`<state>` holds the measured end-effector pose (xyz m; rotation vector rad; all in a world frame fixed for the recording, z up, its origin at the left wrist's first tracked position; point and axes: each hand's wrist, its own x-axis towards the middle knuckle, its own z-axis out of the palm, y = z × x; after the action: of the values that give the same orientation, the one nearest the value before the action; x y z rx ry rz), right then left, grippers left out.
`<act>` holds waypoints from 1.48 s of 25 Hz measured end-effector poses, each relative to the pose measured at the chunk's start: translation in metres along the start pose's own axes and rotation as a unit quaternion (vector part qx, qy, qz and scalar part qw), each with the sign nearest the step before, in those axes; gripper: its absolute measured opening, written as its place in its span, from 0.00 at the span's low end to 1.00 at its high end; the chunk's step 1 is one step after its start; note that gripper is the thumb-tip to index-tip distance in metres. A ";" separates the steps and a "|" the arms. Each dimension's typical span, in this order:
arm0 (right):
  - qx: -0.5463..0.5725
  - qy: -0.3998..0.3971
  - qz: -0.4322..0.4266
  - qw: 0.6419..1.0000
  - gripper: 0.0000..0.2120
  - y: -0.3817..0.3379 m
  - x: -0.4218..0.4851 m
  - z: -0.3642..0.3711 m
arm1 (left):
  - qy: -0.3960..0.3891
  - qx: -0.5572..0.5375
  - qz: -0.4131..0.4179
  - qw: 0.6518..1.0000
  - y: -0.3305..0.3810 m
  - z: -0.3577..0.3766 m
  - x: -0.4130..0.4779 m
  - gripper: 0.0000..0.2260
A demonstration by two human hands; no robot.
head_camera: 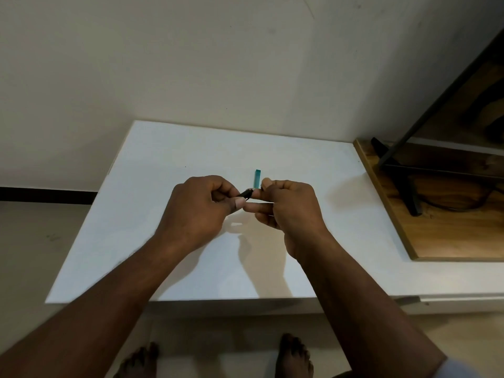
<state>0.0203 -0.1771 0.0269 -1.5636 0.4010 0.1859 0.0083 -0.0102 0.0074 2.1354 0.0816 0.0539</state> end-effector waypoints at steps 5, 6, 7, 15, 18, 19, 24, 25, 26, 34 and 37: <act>-0.210 0.043 -0.075 0.974 0.06 0.002 0.020 -0.023 | 0.009 -0.016 -0.038 0.999 -0.005 0.000 0.001 0.05; -0.287 0.052 -0.087 0.953 0.06 0.004 0.024 -0.029 | 0.009 -0.016 -0.041 0.999 -0.006 0.000 0.001 0.05; -0.356 0.055 -0.091 0.928 0.07 0.007 0.029 -0.033 | 0.008 -0.016 -0.043 0.999 -0.006 0.000 0.001 0.05; -0.424 0.064 -0.073 0.901 0.10 0.020 0.039 -0.036 | 0.010 -0.001 -0.043 0.999 -0.008 0.004 0.000 0.06; -0.419 0.062 -0.062 0.904 0.10 0.018 0.041 -0.038 | 0.010 0.003 -0.040 0.999 -0.009 0.004 0.002 0.06; -0.421 0.057 -0.060 0.903 0.10 0.017 0.041 -0.039 | 0.010 0.003 -0.039 0.999 -0.010 0.004 0.002 0.06; -0.481 0.048 -0.090 0.871 0.11 0.007 0.036 -0.040 | 0.012 0.015 -0.035 0.999 -0.010 0.007 0.001 0.06; -0.493 0.045 -0.092 0.864 0.13 0.006 0.033 -0.038 | 0.011 0.021 -0.034 0.999 -0.010 0.007 0.001 0.06; -0.500 0.040 -0.090 0.860 0.14 0.006 0.031 -0.036 | 0.010 0.026 -0.033 0.999 -0.009 0.007 0.001 0.05; -0.510 0.032 -0.093 0.855 0.20 0.006 0.028 -0.029 | 0.008 0.039 -0.026 0.999 -0.010 0.009 0.000 0.05; -0.519 0.025 -0.095 0.849 0.18 0.006 0.029 -0.028 | 0.006 0.036 -0.025 0.999 -0.010 0.009 0.000 0.05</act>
<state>0.0410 -0.2085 0.0118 -2.6745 0.1657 0.2233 0.0089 -0.0128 -0.0059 2.2044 0.1455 0.0346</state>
